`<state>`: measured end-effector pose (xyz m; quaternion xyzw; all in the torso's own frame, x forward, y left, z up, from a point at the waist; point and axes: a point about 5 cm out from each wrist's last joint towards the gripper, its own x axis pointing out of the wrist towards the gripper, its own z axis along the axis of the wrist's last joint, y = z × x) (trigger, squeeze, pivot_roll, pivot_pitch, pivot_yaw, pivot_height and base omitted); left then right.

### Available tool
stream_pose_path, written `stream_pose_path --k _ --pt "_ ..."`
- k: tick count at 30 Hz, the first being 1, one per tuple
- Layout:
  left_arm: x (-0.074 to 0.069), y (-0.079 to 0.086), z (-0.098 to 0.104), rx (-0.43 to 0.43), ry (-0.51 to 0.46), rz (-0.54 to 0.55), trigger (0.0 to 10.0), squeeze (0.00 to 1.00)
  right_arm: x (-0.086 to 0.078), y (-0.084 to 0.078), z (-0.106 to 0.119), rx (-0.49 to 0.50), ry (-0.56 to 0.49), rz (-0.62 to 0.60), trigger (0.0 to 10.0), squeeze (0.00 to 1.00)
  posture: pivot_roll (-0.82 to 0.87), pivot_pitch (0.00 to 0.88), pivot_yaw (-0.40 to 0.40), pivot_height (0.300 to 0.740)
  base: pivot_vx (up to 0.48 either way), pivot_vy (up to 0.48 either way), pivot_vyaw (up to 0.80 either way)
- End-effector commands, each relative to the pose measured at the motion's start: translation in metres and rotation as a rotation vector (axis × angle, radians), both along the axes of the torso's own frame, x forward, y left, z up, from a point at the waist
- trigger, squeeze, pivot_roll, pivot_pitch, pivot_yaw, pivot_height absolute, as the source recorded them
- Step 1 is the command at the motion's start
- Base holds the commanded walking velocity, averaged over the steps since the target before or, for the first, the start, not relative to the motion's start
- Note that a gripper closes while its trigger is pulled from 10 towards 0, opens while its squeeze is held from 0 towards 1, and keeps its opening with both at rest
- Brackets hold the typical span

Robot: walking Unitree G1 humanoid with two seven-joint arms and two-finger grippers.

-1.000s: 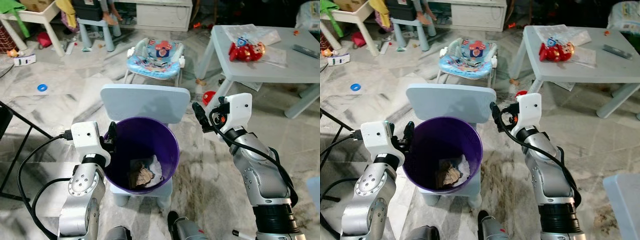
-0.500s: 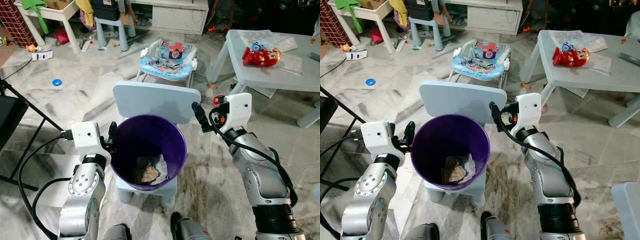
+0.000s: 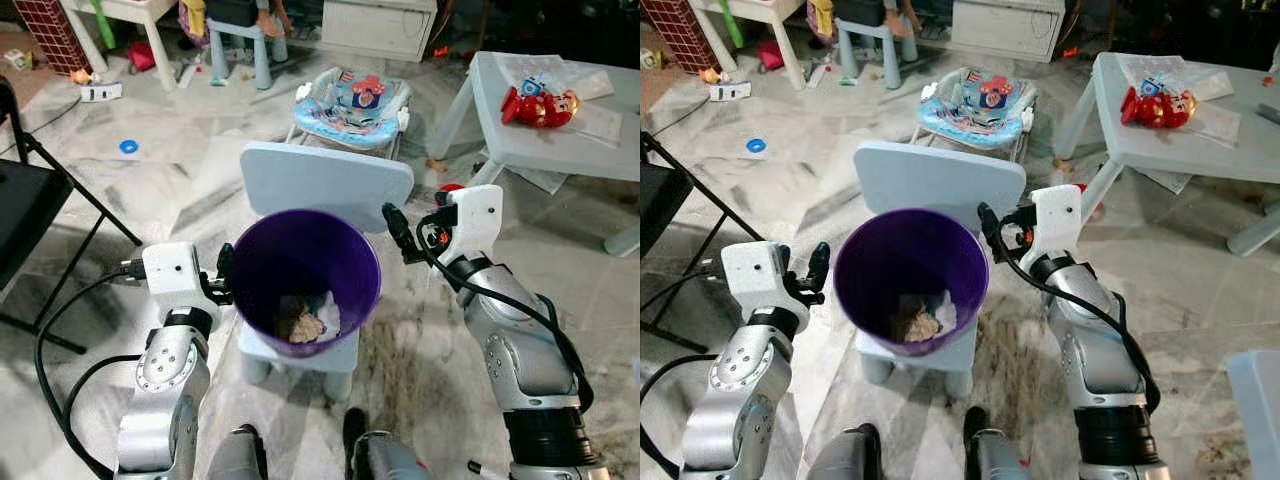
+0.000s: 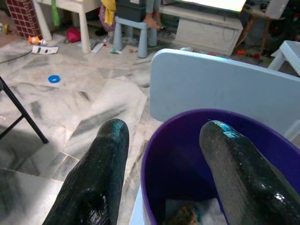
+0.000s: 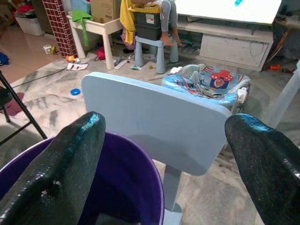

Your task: Picking trash to rubbish bin

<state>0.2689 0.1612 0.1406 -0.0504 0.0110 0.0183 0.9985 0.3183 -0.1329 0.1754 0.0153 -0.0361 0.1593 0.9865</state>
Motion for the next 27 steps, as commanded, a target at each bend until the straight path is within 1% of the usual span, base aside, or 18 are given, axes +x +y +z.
stream_pose_path --k 1,27 --pt "-0.0014 -0.0035 -0.0045 -0.01 0.019 -0.02 10.0 0.0 -0.0005 -0.0029 0.0002 -0.001 0.003 -0.01 10.0 0.0 0.09 0.212 -0.051 0.74 -0.27 0.0 0.0" --pt "-0.0005 -0.0071 -0.0061 -0.016 0.023 -0.034 10.0 0.0 0.0014 -0.0034 0.001 0.002 0.005 -0.011 10.0 0.0 0.09 0.21 -0.053 0.74 -0.262 0.0 0.0"
